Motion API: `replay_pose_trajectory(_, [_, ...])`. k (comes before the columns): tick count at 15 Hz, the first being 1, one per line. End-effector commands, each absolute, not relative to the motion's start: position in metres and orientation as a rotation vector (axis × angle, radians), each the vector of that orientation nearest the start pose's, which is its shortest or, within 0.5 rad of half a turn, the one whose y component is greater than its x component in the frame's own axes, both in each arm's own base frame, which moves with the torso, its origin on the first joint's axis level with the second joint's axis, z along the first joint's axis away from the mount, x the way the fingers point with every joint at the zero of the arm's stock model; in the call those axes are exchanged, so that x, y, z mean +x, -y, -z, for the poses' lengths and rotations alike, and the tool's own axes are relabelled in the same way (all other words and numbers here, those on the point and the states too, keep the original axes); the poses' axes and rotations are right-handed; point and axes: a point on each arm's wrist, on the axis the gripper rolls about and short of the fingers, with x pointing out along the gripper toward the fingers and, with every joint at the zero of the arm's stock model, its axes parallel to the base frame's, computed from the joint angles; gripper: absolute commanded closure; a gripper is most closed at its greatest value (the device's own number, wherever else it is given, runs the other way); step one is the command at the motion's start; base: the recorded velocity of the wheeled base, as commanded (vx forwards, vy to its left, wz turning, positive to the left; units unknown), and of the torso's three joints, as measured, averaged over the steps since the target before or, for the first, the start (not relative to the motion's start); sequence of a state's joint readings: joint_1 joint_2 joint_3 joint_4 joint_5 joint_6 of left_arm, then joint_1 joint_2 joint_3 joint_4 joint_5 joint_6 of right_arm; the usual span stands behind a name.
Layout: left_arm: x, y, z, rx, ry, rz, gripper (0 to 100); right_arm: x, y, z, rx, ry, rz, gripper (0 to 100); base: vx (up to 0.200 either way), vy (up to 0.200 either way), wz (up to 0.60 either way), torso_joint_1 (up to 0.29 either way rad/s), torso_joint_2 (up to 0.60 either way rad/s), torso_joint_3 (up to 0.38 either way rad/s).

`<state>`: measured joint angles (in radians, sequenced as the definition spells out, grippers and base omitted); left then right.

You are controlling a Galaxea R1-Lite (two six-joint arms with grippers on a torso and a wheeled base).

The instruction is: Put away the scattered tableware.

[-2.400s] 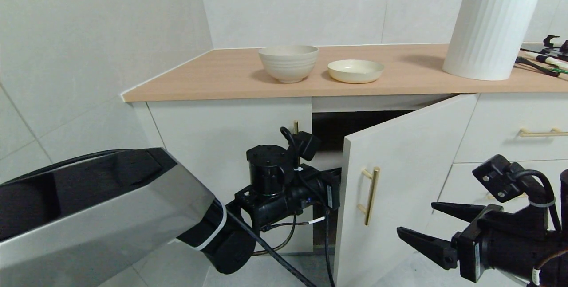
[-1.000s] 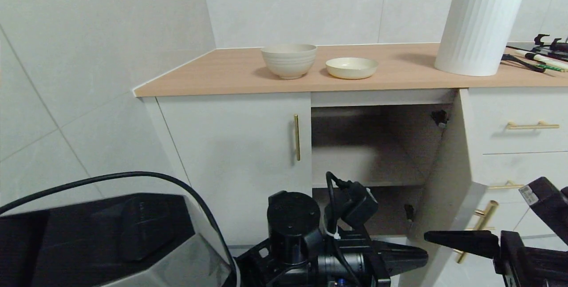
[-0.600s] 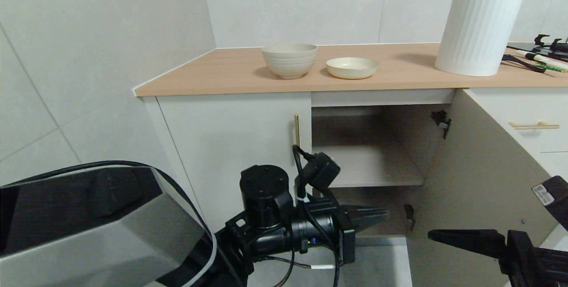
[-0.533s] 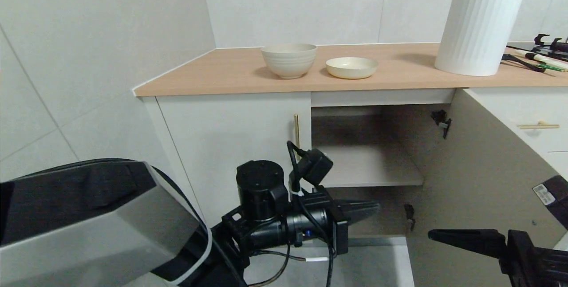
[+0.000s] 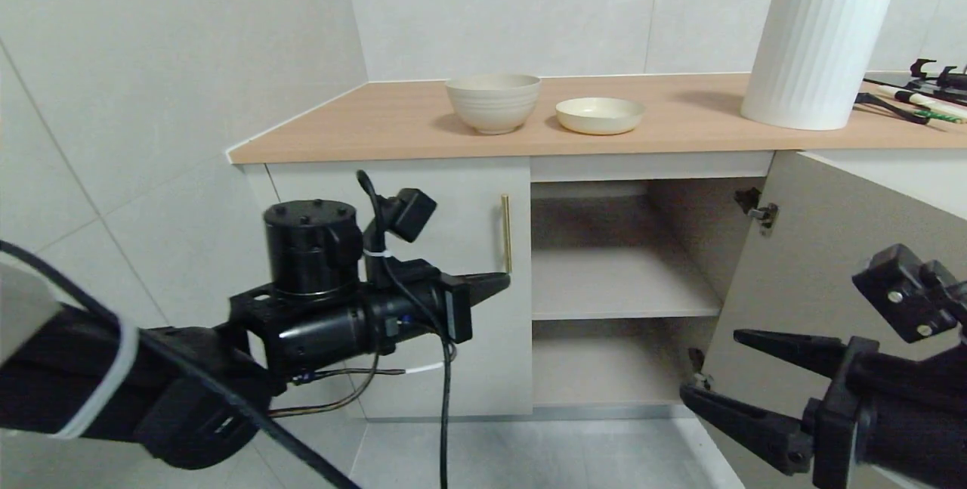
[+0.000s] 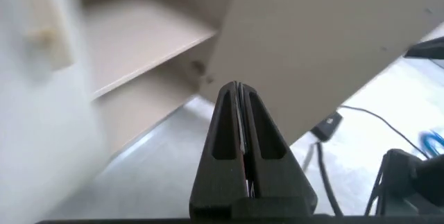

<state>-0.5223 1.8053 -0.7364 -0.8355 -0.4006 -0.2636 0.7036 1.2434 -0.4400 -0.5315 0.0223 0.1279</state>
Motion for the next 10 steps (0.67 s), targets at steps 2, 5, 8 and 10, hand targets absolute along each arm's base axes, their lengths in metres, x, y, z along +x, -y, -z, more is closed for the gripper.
replay_pose_trajectory(2, [0.224,0.098,-0.202,-0.246,-0.322,0.727,100,0.165,-0.127,-0.189,0.01,-0.363,-0.617,0,0.0,0.0,0.0,0.0,0.0,0.0])
replay_pose_trajectory(5, [0.198,0.077,-0.216,-0.248,-0.312,0.634,100,0.187,-0.13,-0.214,0.073,-0.374,-0.556,0,0.0,0.0,0.0,0.0,0.0,0.0])
replay_pose_trajectory(8, [0.19,0.071,-0.221,-0.242,-0.288,0.52,0,0.199,-0.133,-0.235,0.094,-0.39,-0.527,0,0.0,0.0,0.0,0.0,0.0,0.0])
replay_pose_trajectory(10, [0.187,0.07,-0.226,-0.251,-0.267,0.524,0,0.201,-0.134,-0.241,0.099,-0.372,-0.529,0,0.0,0.0,0.0,0.0,0.0,0.0])
